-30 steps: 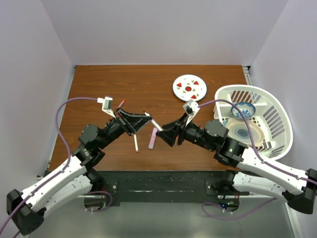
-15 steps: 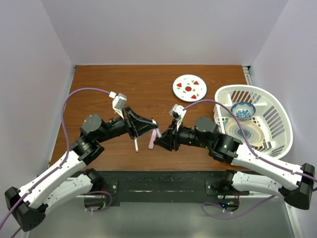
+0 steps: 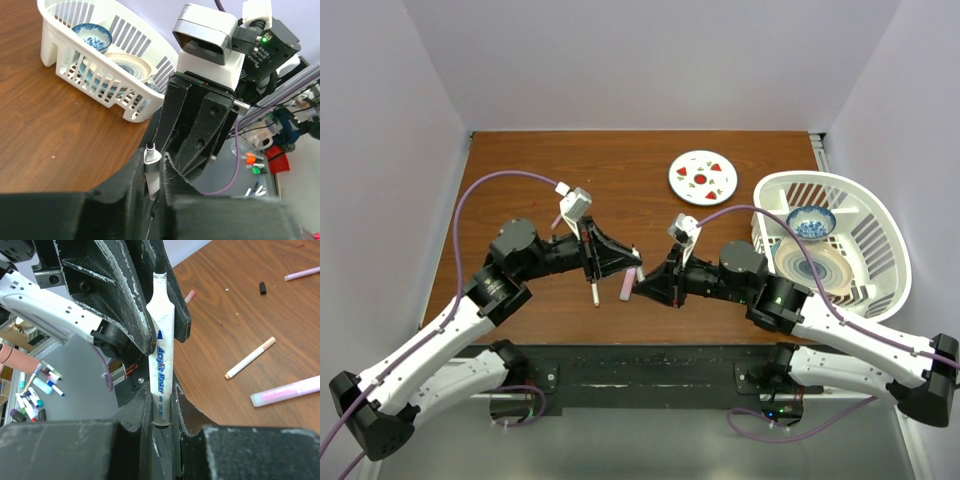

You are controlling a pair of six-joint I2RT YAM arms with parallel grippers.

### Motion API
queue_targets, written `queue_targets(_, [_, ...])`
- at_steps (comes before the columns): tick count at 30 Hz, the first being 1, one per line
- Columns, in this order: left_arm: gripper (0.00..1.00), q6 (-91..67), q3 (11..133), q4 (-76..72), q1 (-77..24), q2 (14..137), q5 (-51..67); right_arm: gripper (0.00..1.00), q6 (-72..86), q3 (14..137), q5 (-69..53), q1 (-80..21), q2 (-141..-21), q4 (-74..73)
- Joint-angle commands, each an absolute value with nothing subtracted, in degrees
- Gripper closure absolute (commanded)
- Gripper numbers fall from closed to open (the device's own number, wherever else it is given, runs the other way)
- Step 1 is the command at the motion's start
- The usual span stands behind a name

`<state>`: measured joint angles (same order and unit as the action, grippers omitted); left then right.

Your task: Insert the pens into the pen caps

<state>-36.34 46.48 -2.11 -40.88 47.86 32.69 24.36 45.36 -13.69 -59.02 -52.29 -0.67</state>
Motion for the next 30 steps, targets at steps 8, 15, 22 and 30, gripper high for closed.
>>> queue_targets(8, [0.18,-42.89,54.49,12.56,-40.69,47.98,1.53,1.0,30.22,40.43,-3.98,-59.06,-46.68,0.19])
queue_targets(15, [0.21,-49.64,61.43,23.81,-36.76,55.1,-15.73,1.0,33.84,37.97,4.83,-58.98,-40.01,-6.59])
queue_targets(22, [0.38,-59.75,68.28,42.59,-19.88,69.68,-17.76,1.0,34.54,35.95,6.86,-58.97,-33.76,-7.56])
queue_targets(30, [0.6,-65.04,69.96,44.3,-6.61,88.93,-10.99,1.0,33.75,35.86,7.56,-59.06,-31.38,-7.12])
